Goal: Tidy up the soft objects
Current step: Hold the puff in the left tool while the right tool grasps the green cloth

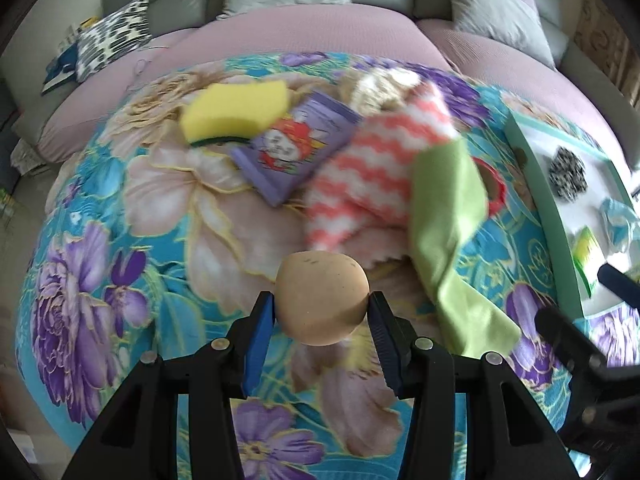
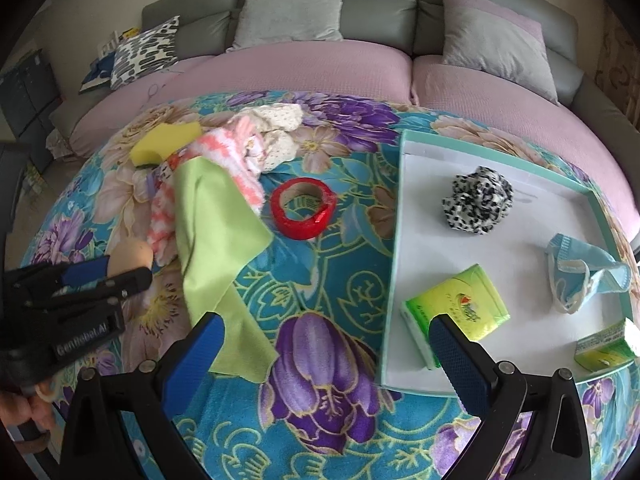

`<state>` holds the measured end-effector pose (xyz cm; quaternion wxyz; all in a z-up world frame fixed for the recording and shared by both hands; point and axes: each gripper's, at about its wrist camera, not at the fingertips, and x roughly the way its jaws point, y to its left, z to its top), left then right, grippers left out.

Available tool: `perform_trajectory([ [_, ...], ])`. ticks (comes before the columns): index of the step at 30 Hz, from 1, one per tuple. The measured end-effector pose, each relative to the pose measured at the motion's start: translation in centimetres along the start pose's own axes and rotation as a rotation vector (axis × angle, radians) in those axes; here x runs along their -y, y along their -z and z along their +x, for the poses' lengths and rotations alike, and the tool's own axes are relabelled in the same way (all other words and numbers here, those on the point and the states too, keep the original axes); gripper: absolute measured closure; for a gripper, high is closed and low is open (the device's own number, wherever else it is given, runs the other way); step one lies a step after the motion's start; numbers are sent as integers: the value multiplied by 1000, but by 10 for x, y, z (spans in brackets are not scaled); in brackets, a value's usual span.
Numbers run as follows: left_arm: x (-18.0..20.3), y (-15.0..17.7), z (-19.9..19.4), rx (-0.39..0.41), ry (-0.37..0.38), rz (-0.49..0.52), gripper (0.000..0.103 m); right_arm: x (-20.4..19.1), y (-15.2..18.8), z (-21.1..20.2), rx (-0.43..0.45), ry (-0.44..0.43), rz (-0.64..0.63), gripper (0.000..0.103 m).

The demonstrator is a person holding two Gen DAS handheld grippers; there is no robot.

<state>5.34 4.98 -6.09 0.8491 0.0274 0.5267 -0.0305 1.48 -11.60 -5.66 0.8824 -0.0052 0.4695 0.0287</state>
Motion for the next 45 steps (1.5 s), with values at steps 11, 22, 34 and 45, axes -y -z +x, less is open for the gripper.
perform_trajectory([
  [11, -38, -2, -6, 27, -54, -94, 53, -44, -4, 18, -2, -55, -68, 0],
  [22, -49, -3, -7, 33, -54, -126, 53, -77, -8, 43, -33, -35, -107, 14],
  [34, -47, -3, -5, 30, -51, -120, 53, -75, -12, 55, -43, -21, -71, 48],
  [45, -47, -3, -4, 27, -52, -116, 53, -67, -13, 51, -29, -59, -32, 84],
])
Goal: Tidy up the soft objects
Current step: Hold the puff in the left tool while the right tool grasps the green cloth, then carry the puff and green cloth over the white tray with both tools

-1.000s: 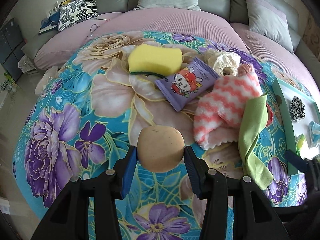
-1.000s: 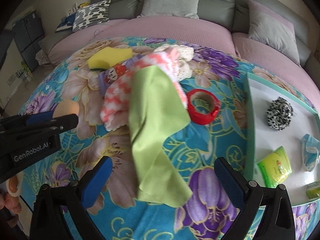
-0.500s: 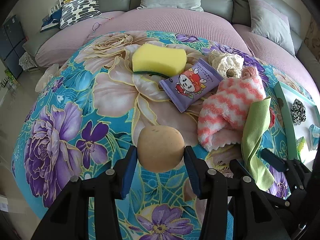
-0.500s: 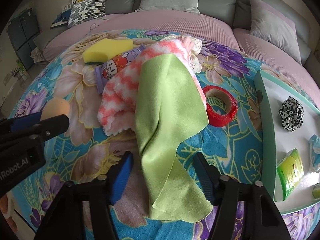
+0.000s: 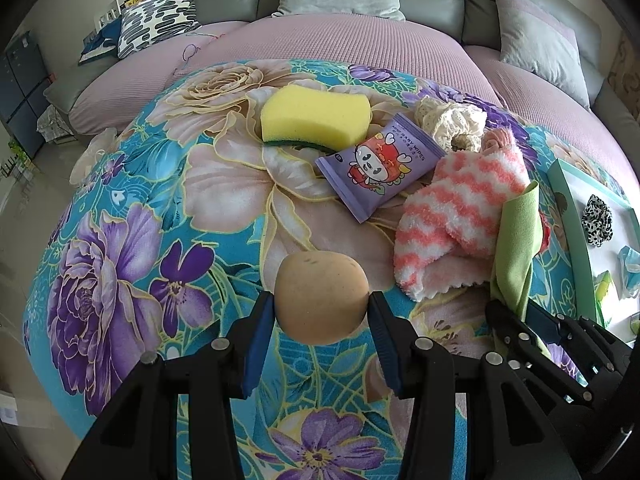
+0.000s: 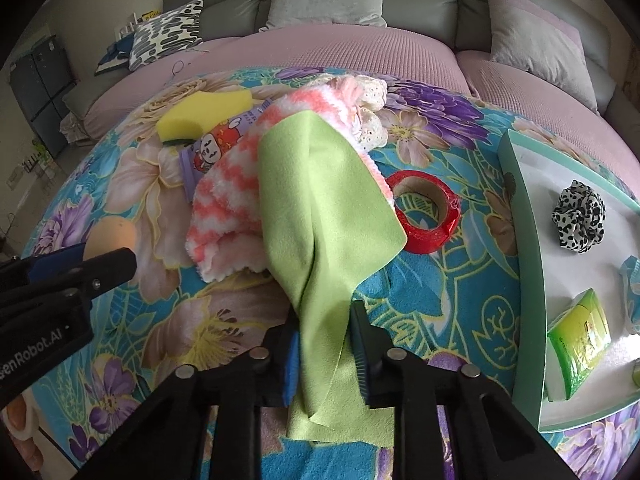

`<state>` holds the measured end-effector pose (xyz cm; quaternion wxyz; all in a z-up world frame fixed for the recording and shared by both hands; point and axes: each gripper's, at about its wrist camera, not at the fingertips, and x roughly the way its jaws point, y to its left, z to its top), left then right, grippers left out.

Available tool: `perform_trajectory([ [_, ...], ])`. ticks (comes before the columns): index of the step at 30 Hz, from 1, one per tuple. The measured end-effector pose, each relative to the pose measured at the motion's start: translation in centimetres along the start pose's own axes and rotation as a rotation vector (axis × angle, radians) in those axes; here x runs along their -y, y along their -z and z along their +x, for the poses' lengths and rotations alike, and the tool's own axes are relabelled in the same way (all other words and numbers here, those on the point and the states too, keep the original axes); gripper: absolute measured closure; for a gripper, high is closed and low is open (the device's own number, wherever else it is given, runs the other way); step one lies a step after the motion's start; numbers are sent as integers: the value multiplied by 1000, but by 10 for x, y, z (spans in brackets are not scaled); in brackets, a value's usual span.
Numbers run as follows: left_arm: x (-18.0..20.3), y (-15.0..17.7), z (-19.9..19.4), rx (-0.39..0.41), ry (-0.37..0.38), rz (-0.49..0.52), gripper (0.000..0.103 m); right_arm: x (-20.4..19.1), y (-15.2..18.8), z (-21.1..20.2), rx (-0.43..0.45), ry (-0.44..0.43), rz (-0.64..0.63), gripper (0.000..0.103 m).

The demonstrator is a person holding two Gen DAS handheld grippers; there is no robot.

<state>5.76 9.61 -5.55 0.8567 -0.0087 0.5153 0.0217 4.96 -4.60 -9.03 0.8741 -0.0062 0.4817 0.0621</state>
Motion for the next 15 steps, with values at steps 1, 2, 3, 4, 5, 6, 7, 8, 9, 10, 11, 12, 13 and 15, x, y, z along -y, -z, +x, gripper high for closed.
perform_trajectory([
  [1, 0, 0, 0, 1, -1, 0, 53, 0, 0, -2, 4, 0, -1, 85],
  [2, -1, 0, 0, 2, -1, -1, 53, 0, 0, -3, 8, 4, -5, 87],
  [3, -1, -1, -1, 2, -3, -3, 53, 1, 1, -6, 13, 8, -9, 88],
  [4, -1, -1, -1, 4, -4, -3, 53, 2, 1, -8, 18, 11, -15, 89],
  [5, -2, -1, -2, 6, -4, -3, 54, 3, 1, -9, 24, 14, -18, 90],
  [6, -2, -1, -3, 9, -5, -5, 53, 4, 1, -11, 30, 17, -18, 91],
  [7, -2, -1, -3, 10, -6, -6, 53, 6, 1, -13, 36, 20, -12, 91],
  [8, -2, -1, -4, 12, -7, -6, 53, 9, 1, -16, 42, 20, -5, 92],
  [9, -2, -1, -4, 15, -8, -5, 53, 11, 1, -18, 48, 17, 0, 93],
  [10, -2, -1, -5, 19, -9, -3, 53, 13, 0, -20, 52, 13, 3, 93],
  [11, -2, -2, -6, 22, -11, -1, 53, 15, 0, -23, 57, 11, 5, 93],
  [12, -2, -2, -7, 26, -13, -1, 54, 17, 0, -26, 64, 11, 5, 93],
  [13, -2, -2, -8, 29, -14, -1, 53, 19, 0, -29, 71, 14, 4, 94],
  [15, -2, -3, -10, 35, -16, -2, 54, 23, 0, -36, 89, 17, 3, 94],
])
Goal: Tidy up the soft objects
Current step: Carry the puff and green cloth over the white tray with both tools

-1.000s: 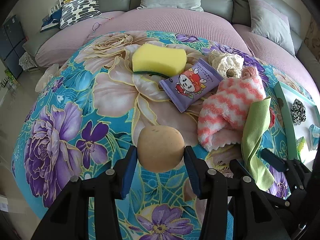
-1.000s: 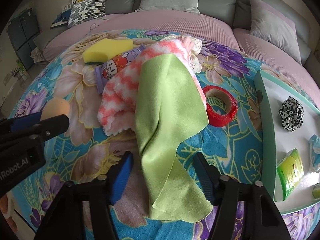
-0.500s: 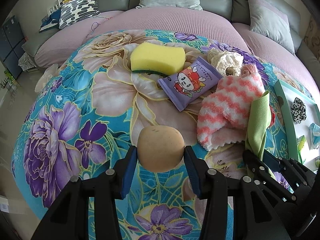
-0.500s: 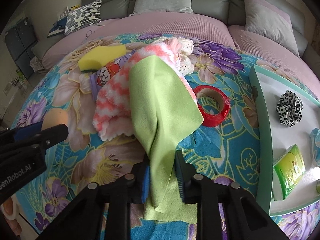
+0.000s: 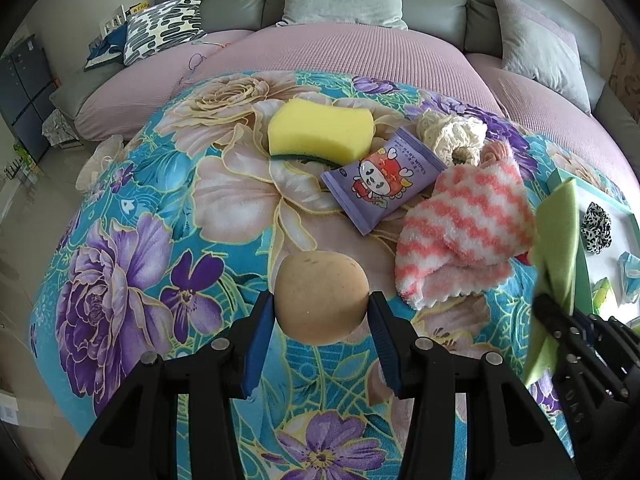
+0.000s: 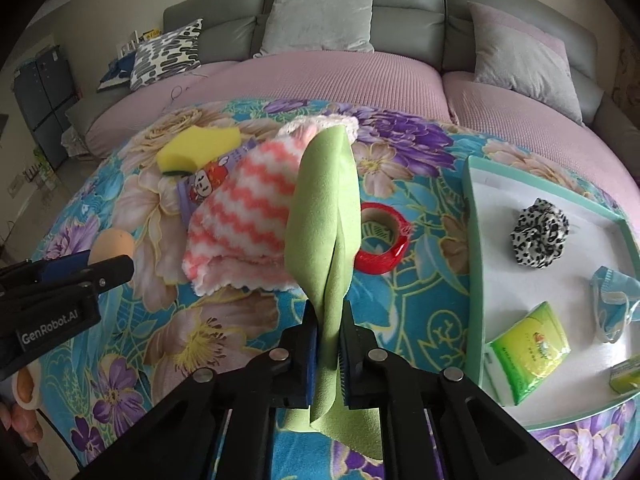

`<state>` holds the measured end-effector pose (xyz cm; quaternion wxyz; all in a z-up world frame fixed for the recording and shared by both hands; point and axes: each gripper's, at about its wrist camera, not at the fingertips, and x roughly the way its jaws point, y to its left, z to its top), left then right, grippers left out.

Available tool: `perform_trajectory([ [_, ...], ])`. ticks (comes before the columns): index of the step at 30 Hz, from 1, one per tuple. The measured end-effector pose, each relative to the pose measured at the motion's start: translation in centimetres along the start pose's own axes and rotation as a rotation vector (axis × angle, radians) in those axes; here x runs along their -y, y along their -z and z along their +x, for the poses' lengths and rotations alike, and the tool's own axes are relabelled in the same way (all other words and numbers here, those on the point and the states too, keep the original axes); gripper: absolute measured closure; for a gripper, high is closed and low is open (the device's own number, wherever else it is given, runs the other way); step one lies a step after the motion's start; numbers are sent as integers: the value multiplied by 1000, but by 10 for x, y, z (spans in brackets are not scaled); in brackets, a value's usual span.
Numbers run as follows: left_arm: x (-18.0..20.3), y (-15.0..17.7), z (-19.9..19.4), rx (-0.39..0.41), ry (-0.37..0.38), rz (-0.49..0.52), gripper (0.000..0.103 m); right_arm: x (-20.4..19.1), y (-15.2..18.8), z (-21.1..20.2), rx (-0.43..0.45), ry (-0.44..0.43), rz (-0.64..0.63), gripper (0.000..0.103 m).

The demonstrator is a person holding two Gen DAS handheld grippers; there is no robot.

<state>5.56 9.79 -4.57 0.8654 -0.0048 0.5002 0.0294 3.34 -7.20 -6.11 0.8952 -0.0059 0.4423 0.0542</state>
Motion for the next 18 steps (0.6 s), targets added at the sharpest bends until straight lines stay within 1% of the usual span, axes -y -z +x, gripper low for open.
perform_trajectory([
  [3, 1, -1, -5, 15, -1, 5, 54, 5, -4, -13, 39, -1, 9, 94],
  [9, 5, -5, -21, 66, 0, 14, 54, 13, -10, -46, 148, 1, 27, 94],
  [14, 13, -7, -33, 97, 18, 31, 54, 26, -13, -61, 187, 17, 51, 94],
  [18, 23, -7, -36, 99, 24, 55, 54, 41, -13, -64, 191, 36, 72, 94],
])
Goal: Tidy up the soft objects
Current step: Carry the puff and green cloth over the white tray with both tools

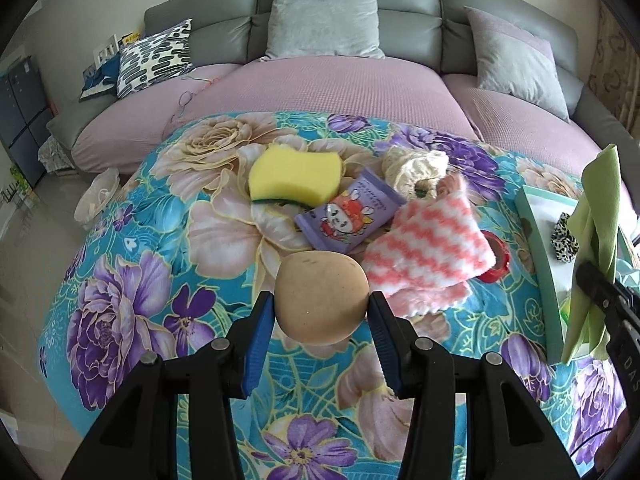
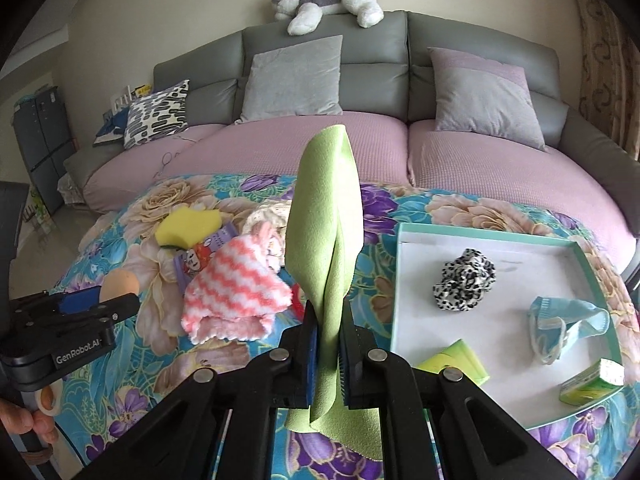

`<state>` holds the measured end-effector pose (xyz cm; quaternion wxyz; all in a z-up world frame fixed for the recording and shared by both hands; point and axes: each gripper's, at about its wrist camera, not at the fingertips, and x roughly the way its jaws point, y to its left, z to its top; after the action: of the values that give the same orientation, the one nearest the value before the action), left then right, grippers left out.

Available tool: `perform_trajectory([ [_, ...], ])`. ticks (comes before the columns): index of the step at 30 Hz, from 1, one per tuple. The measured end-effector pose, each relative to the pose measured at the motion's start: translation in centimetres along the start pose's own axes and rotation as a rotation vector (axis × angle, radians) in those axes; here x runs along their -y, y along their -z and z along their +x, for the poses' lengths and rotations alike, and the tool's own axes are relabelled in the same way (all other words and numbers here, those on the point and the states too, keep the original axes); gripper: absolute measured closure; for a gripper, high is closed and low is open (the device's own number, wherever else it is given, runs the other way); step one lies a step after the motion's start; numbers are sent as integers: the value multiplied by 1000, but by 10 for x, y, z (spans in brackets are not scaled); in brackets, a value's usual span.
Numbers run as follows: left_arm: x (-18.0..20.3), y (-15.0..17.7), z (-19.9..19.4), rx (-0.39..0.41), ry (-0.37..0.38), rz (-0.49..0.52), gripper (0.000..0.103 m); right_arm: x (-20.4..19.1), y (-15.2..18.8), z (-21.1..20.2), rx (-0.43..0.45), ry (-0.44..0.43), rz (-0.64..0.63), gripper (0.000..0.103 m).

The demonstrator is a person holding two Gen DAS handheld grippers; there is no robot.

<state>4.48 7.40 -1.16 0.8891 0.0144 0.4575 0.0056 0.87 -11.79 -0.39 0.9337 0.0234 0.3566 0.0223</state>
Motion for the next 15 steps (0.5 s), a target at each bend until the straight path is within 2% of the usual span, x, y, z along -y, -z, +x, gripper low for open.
perform_trajectory([
  [15, 55, -2, 0, -14, 45, 110, 54, 92, 0, -11, 17, 120, 147, 94],
])
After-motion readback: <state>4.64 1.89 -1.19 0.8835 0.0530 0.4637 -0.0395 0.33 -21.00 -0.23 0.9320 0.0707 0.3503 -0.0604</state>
